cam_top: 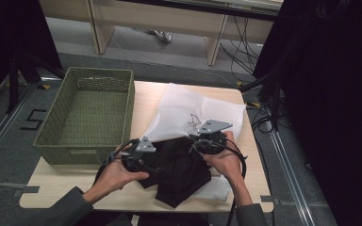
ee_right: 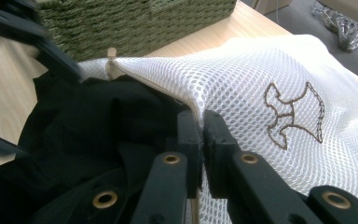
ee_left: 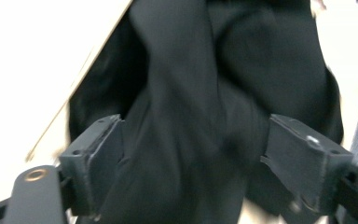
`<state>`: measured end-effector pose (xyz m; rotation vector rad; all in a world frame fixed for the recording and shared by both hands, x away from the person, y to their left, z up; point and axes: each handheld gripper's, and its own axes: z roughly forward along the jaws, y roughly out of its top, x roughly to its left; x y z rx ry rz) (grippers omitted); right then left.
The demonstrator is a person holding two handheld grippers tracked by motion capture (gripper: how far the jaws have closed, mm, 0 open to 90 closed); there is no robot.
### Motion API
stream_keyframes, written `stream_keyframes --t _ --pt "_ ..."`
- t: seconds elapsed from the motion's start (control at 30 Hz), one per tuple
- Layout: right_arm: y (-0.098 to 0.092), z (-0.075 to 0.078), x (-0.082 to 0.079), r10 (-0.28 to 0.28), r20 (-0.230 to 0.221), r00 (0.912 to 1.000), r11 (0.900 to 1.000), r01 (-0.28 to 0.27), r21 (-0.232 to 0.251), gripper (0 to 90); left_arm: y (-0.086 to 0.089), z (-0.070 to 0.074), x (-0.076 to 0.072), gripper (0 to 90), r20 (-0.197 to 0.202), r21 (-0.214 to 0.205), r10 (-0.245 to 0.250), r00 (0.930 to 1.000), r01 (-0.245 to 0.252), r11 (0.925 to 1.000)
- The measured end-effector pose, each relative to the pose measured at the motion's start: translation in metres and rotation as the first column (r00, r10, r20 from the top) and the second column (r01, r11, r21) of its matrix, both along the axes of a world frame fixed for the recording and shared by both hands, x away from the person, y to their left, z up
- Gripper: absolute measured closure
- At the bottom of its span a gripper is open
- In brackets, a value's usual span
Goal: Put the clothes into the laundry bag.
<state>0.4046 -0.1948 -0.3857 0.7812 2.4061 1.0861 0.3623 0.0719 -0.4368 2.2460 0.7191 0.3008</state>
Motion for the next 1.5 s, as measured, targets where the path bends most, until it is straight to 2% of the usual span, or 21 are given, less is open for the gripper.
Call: stream_keyframes --t 0.1,0.23,0.27,0.33,0.37,0.43,0.5,0.57,0.67,0.73,0.8,0.87,0.9,0.97,1.07,1.1,1.17,1.3,1.4,1.43,1.5 --pt "-0.001 0.001 0.0 0.007 0.017 0.9998 1.0 -0.007 -0.005 87.4 0.008 -0.017 -0.008 16.3 -0.024 0.019 0.033 0.9992 -0.033 0.9993" --pt "0.002 0.001 -0.002 0.012 0.014 0.9998 0.9999 -0.012 -0.002 87.4 -0.008 -0.043 0.0 16.6 -0.043 0.053 0.021 0.9989 -0.018 0.9984" --pt "0.003 0.001 -0.001 0.016 0.014 0.9998 0.9998 -0.016 -0.009 87.4 -0.015 -0.045 0.004 22.5 -0.046 0.076 -0.003 0.9989 0.007 0.9971" --pt "0.006 -0.001 -0.001 0.026 0.015 0.9995 0.9996 -0.026 -0.011 87.4 -0.031 -0.047 0.009 52.6 0.004 0.05 -0.027 0.9996 0.026 0.9984" --pt "0.006 -0.001 -0.001 0.028 0.006 0.9996 0.9996 -0.028 -0.011 87.4 -0.04 -0.046 0.011 65.0 0.008 0.031 -0.035 0.9994 0.035 0.9989" --pt "0.006 -0.002 0.001 0.033 0.012 0.9994 0.9994 -0.033 -0.008 87.4 -0.055 -0.043 0.016 77.5 0.008 0.008 -0.052 0.9986 0.052 0.9986" --pt "0.007 -0.003 -0.001 0.023 -0.014 0.9996 0.9997 -0.023 0.0 87.4 -0.068 -0.038 0.024 82.0 0.037 -0.008 -0.04 0.9985 0.04 0.9992" --pt "0.007 -0.003 0.0 0.032 0.002 0.9995 0.9994 -0.032 -0.01 87.4 -0.075 -0.034 0.039 82.7 0.057 -0.023 -0.01 0.9983 0.011 0.9997" --pt "0.007 -0.004 0.001 0.038 -0.001 0.9993 0.9992 -0.038 -0.011 87.4 -0.078 -0.04 0.058 81.3 0.025 -0.098 0.071 0.9972 -0.068 0.9928" --pt "0.007 -0.004 0.001 0.034 -0.006 0.9994 0.9994 -0.034 -0.007 87.4 -0.075 -0.044 0.06 74.2 -0.001 -0.08 0.06 0.9982 -0.06 0.995" --pt "0.007 -0.004 0.001 0.026 -0.017 0.9995 0.9996 -0.026 -0.003 87.4 -0.068 -0.042 0.051 62.0 -0.009 -0.062 0.03 0.9995 -0.03 0.9976" --pt "0.006 -0.004 0.001 0.029 -0.01 0.9995 0.9996 -0.029 -0.006 87.4 -0.057 -0.037 0.038 46.7 -0.052 -0.074 0.028 0.9983 -0.031 0.9968" --pt "0.005 -0.004 0.002 0.024 0.0 0.9997 0.9997 -0.024 -0.008 87.4 -0.051 -0.034 0.033 41.3 -0.072 -0.078 -0.004 0.9974 -0.002 0.997" --pt "0.005 -0.004 0.002 0.025 -0.022 0.9994 0.9997 -0.025 0.003 87.4 -0.038 -0.028 0.018 31.6 -0.08 -0.092 -0.017 0.9966 0.01 0.9957" --pt "0.004 -0.003 0.0 0.015 -0.019 0.9997 0.9999 -0.015 -0.002 87.4 -0.024 -0.025 -0.003 22.9 -0.093 -0.105 -0.046 0.9946 0.036 0.9938" --pt "0.004 -0.003 0.0 0.01 -0.008 0.9999 0.9999 -0.01 -0.003 87.4 -0.022 -0.028 -0.012 21.0 -0.087 -0.085 -0.052 0.9948 0.044 0.9954" --pt "0.004 -0.003 0.0 0.003 -0.026 0.9997 1.0 -0.003 0.001 87.4 -0.025 -0.036 -0.016 16.3 -0.081 -0.078 -0.083 0.9932 0.077 0.994" --pt "0.006 -0.003 0.0 0.02 -0.022 0.9996 0.9998 -0.02 -0.004 87.3 -0.044 -0.055 -0.015 14.9 -0.086 0.0 -0.073 0.9936 0.074 0.9973" --pt "0.006 -0.004 0.0 0.02 -0.022 0.9995 0.9998 -0.021 -0.003 87.3 -0.06 -0.062 -0.011 18.2 -0.012 0.086 -0.09 0.9959 0.09 0.9922" --pt "0.006 -0.004 0.0 0.027 -0.018 0.9995 0.9996 -0.027 -0.005 87.3 -0.064 -0.063 -0.009 34.3 0.046 0.087 -0.073 0.9963 0.069 0.9938" --pt "0.005 -0.005 0.001 0.029 -0.004 0.9996 0.9996 -0.029 -0.005 87.3 -0.067 -0.062 -0.001 58.4 0.054 0.094 -0.082 0.9951 0.077 0.9926"
